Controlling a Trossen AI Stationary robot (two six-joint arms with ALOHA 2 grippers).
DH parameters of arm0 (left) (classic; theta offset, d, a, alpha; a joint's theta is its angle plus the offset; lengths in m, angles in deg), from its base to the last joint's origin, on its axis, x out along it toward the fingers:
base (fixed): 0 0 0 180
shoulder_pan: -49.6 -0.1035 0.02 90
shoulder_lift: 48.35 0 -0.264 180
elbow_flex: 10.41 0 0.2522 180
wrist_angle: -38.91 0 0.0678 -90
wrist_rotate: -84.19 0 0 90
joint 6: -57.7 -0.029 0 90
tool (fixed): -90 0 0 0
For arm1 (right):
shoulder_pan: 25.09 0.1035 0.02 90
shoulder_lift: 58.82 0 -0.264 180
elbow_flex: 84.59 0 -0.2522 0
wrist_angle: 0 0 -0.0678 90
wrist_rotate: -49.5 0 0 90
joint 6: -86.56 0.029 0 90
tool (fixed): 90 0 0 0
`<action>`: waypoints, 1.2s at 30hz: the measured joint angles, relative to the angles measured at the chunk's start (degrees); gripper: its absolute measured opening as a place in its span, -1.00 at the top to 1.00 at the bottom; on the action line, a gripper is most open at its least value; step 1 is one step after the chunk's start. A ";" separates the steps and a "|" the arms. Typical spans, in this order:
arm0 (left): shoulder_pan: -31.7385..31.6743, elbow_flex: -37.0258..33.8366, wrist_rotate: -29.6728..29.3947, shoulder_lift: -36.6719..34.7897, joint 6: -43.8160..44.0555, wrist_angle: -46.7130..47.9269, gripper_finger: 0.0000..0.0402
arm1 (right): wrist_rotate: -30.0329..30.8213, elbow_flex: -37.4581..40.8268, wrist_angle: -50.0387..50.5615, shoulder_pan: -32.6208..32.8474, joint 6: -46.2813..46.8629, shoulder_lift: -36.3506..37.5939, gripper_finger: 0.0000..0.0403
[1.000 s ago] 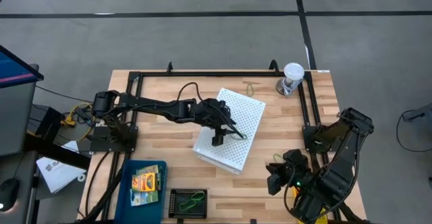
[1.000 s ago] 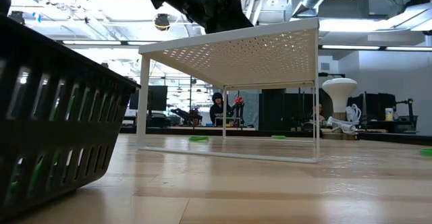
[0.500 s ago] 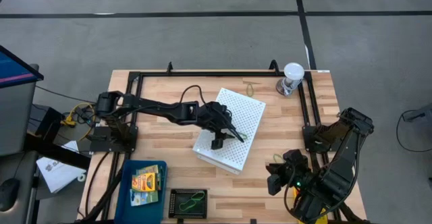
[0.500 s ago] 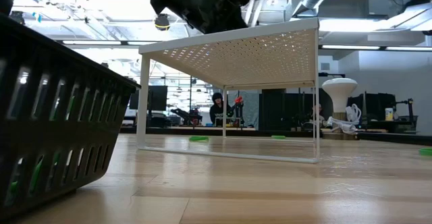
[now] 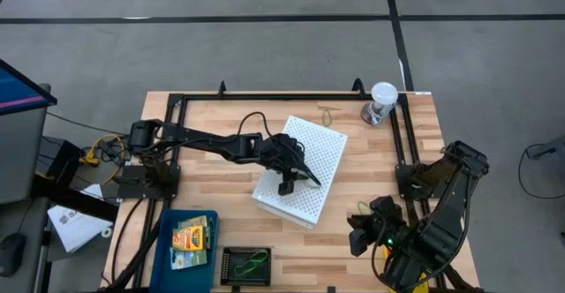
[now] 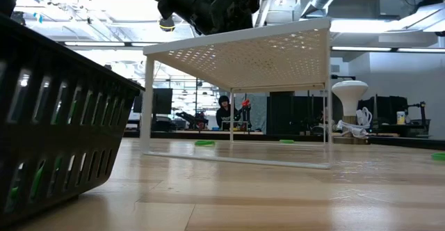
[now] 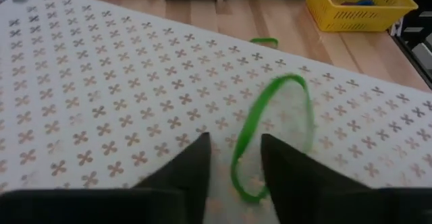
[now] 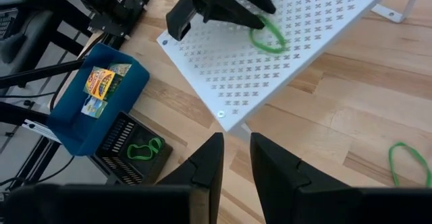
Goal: Pick & Place Office Desk Supplies
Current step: Put the green rubber band into the black bin
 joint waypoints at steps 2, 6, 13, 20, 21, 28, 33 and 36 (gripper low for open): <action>0.04 -0.05 -0.07 -0.16 0.23 0.56 0.59 | 0.00 0.00 -0.04 0.00 0.00 0.00 0.64; 0.07 -0.09 -0.24 -0.14 2.43 0.50 0.94 | 0.00 0.00 -0.02 0.00 -0.01 0.00 0.64; 0.09 -0.41 0.22 -0.74 2.85 1.61 0.99 | 0.00 0.00 -0.02 0.00 0.00 0.00 0.64; 0.20 -0.73 0.56 -3.36 2.75 4.76 1.00 | 0.02 0.00 0.06 0.00 -0.02 0.00 0.64; 0.20 -0.75 0.56 -3.73 2.74 5.33 1.00 | 0.02 0.00 0.10 0.00 -0.02 0.00 0.64; 1.23 -0.81 0.71 -3.92 2.89 5.64 1.00 | 0.07 0.00 0.35 -0.07 -0.02 0.00 0.64; 1.64 -0.81 1.06 -4.27 3.07 5.87 1.00 | 0.09 0.00 0.28 -0.13 -0.02 0.00 0.64; 1.62 -0.70 1.03 -5.63 3.10 6.11 1.00 | 0.11 0.00 0.09 -0.13 -0.02 0.00 0.64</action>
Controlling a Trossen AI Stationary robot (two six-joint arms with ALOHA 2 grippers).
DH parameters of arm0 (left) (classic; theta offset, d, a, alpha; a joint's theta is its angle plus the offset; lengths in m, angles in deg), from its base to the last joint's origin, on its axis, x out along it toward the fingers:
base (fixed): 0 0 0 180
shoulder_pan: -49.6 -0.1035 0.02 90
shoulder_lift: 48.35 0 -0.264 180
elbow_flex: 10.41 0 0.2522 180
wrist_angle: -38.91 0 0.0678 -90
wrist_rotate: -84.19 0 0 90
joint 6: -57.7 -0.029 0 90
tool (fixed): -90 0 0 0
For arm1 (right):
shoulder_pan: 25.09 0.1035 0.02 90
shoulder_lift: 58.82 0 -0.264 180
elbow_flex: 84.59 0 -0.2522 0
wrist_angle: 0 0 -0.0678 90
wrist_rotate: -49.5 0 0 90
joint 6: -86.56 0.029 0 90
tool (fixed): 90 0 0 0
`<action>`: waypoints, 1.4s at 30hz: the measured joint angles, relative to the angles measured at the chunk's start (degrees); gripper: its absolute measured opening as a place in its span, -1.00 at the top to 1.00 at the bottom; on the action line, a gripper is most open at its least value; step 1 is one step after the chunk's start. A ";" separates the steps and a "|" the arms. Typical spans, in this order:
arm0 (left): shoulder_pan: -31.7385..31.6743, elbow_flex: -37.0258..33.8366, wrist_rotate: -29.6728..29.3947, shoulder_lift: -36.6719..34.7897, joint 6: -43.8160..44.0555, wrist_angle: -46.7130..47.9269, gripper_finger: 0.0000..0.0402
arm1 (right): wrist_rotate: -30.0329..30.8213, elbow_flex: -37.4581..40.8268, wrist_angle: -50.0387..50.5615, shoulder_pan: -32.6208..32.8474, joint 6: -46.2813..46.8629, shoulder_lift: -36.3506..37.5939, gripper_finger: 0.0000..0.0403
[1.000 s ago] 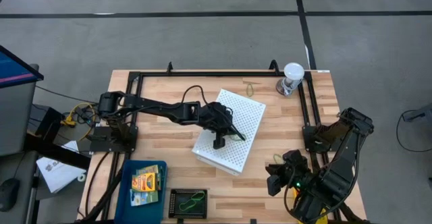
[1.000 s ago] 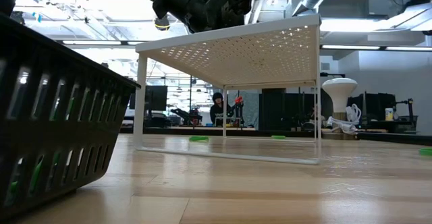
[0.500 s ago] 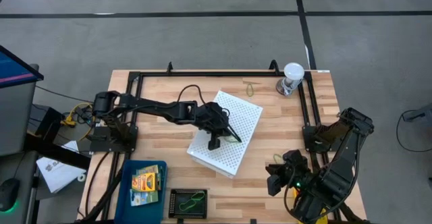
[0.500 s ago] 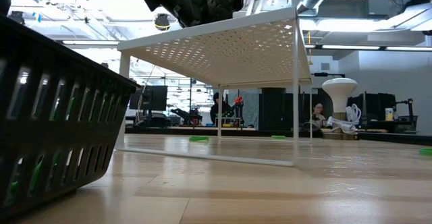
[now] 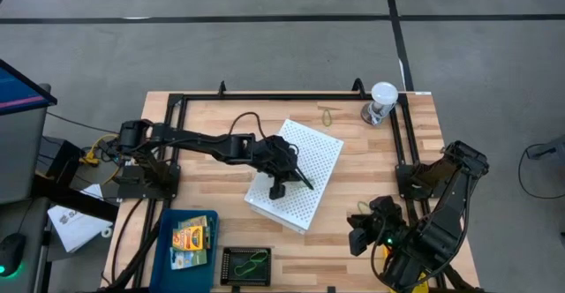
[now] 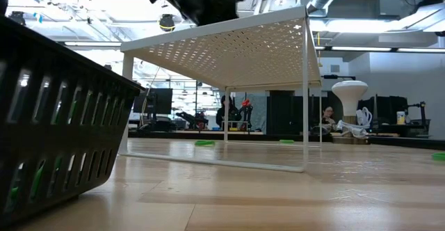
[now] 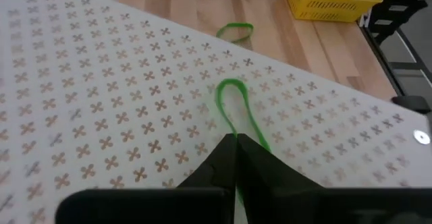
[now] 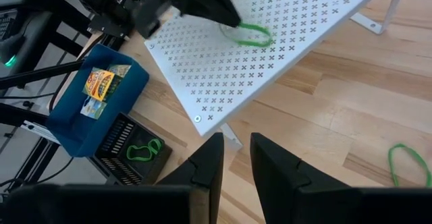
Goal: Pick & Place Office Desk Supplies
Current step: Put the green rubber band into the black bin
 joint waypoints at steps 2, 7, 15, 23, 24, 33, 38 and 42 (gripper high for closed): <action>-0.05 -0.06 -0.05 -1.51 -0.14 1.09 1.00 | 0.01 0.00 0.03 -0.01 0.00 0.00 0.64; -0.03 0.02 -0.37 -4.34 -0.16 3.11 1.00 | 0.12 0.00 0.52 -0.48 -0.04 0.00 0.64; 4.22 0.02 0.70 -12.23 4.33 10.82 1.00 | 0.17 0.00 0.45 -1.15 -0.15 0.00 0.64; 17.29 0.05 -1.96 -18.13 14.12 16.04 1.00 | 0.63 0.00 0.19 -2.46 -1.21 0.00 0.64; 19.23 -0.30 -3.36 -18.32 15.18 16.33 1.00 | 0.64 0.02 -0.10 -2.78 -1.49 0.00 0.64; 30.94 -10.37 -10.11 -17.76 29.11 5.29 1.00 | 1.17 0.11 -5.24 -5.60 -6.17 0.00 0.64; 35.96 -15.99 -11.53 -16.99 34.83 -3.03 1.00 | 0.98 0.11 -7.19 -6.78 -7.54 0.00 0.64; 38.87 -18.41 -13.06 -15.15 37.30 -8.13 1.00 | 0.11 0.11 -7.42 -6.78 -7.54 0.00 0.64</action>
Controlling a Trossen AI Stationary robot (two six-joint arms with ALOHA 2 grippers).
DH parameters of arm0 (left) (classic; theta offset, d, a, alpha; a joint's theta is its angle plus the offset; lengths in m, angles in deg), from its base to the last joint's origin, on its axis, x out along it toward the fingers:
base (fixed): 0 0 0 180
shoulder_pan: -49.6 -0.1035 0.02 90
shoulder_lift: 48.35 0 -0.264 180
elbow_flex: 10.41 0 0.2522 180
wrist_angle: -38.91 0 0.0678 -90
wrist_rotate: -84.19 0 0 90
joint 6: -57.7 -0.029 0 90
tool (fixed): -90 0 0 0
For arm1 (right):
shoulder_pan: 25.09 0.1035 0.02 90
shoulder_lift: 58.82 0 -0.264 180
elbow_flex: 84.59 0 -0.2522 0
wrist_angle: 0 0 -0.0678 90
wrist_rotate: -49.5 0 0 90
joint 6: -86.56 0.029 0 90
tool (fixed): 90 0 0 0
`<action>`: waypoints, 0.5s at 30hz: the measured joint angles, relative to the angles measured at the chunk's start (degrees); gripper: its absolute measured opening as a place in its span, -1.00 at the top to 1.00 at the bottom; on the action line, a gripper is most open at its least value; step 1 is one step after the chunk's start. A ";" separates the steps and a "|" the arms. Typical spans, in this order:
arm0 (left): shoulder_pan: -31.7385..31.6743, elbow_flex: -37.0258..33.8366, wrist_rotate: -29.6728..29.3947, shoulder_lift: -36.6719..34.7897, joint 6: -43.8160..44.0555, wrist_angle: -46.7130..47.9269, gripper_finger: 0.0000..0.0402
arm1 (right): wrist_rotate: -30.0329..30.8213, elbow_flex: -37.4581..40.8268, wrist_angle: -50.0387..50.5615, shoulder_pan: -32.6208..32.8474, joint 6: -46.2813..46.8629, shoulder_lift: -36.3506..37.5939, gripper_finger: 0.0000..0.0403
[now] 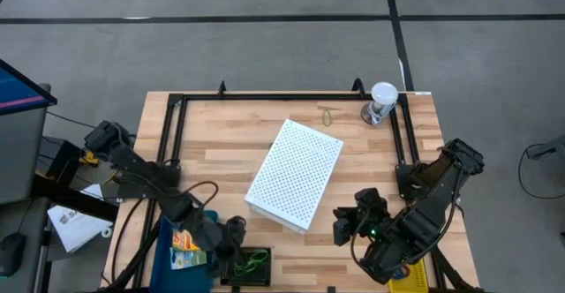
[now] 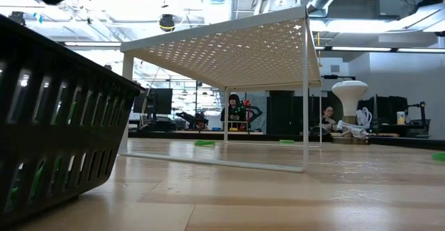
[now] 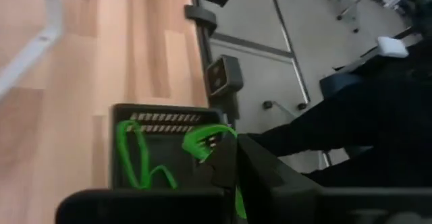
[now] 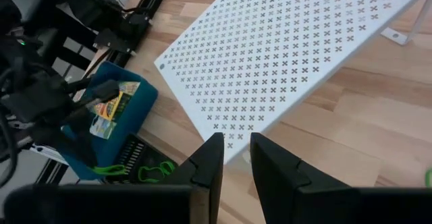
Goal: Pick & Place Office Desk Supplies
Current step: Put the green rubber band into the black bin
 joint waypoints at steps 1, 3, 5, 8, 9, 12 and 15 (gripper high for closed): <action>0.29 -0.24 -0.04 0.59 0.18 -0.55 1.00 | -0.02 0.00 0.00 0.00 0.08 0.00 0.64; 0.56 -0.40 -0.13 2.14 0.33 -1.58 1.00 | -0.07 0.00 0.07 0.02 0.31 0.00 0.64; 0.31 -0.40 -0.11 3.50 0.38 -2.97 1.00 | -0.20 0.00 0.05 0.00 0.44 0.00 0.64; -0.28 -0.37 0.20 3.95 0.83 -4.46 0.95 | -0.20 0.00 -0.21 0.00 0.46 0.00 0.64; -0.51 -0.37 0.55 3.95 1.16 -4.24 0.91 | -0.18 0.00 -0.50 0.00 0.46 0.00 0.64; -0.56 -0.37 0.79 4.14 1.50 -3.87 0.75 | -0.20 0.00 -0.56 0.01 0.46 0.00 0.64; -0.54 -0.37 1.46 4.29 2.20 -3.83 0.51 | -0.57 0.00 -0.45 0.20 0.46 0.00 0.64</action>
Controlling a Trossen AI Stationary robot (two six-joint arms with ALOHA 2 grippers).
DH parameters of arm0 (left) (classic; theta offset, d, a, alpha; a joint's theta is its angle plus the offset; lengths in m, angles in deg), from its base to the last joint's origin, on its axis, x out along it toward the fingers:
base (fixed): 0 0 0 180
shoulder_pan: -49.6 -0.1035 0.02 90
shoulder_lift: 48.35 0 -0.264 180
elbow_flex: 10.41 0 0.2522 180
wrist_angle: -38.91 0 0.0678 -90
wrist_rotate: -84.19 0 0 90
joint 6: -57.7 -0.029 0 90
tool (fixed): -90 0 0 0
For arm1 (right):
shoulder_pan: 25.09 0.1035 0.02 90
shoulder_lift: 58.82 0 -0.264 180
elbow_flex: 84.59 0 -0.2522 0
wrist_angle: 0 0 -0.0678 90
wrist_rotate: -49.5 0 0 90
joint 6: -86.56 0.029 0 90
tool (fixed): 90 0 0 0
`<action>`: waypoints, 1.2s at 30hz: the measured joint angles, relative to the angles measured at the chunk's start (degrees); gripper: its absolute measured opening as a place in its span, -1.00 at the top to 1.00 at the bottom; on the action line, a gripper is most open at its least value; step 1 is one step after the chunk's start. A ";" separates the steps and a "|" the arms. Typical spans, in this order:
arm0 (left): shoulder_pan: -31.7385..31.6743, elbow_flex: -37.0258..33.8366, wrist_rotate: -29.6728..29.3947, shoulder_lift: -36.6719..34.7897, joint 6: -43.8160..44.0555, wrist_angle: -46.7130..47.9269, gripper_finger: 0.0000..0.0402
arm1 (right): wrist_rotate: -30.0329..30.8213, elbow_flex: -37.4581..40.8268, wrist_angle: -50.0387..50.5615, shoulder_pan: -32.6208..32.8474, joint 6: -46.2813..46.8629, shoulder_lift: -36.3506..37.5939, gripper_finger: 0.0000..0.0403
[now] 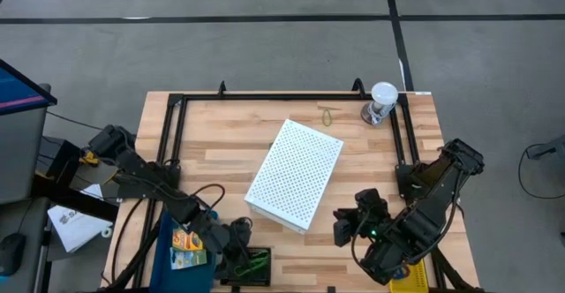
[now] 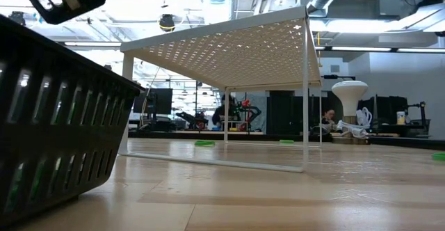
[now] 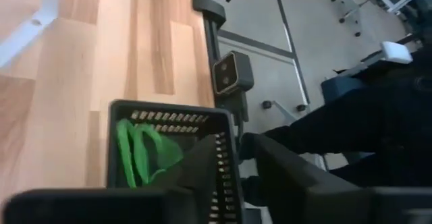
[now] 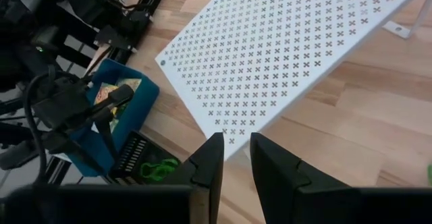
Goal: Pick & Place Office Desk Supplies
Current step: Put the green rubber band into the black bin
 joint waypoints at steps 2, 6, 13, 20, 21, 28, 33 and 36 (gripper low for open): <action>0.00 0.01 0.01 0.24 0.65 0.17 0.34 | -0.71 0.00 0.33 0.02 0.00 0.00 0.64; -0.37 0.00 -0.02 -0.29 0.72 0.42 0.07 | -3.19 -0.02 2.33 0.00 1.18 -0.64 0.64; -4.65 0.00 -1.52 -6.42 -0.93 2.63 -0.13 | -13.93 0.85 8.20 2.52 13.30 -5.82 0.64; -9.81 0.00 -1.58 -15.76 -6.80 5.67 -0.11 | -19.83 9.03 -3.00 2.46 14.91 -5.91 0.64; -10.83 0.00 -1.59 -17.24 -6.86 5.93 -0.11 | -20.21 10.70 -4.84 2.08 14.97 -5.05 0.64; -18.06 0.02 -1.92 -25.04 -7.05 6.53 -0.10 | -22.05 32.20 -24.16 0.48 15.01 6.97 0.64; -20.78 0.06 -1.86 -27.96 -8.81 6.22 -0.09 | -22.79 48.26 -33.29 1.17 13.71 16.99 0.64; -21.97 0.07 -2.35 -28.59 -8.66 6.23 -0.09 | -25.14 53.48 -32.70 1.51 11.22 21.67 0.60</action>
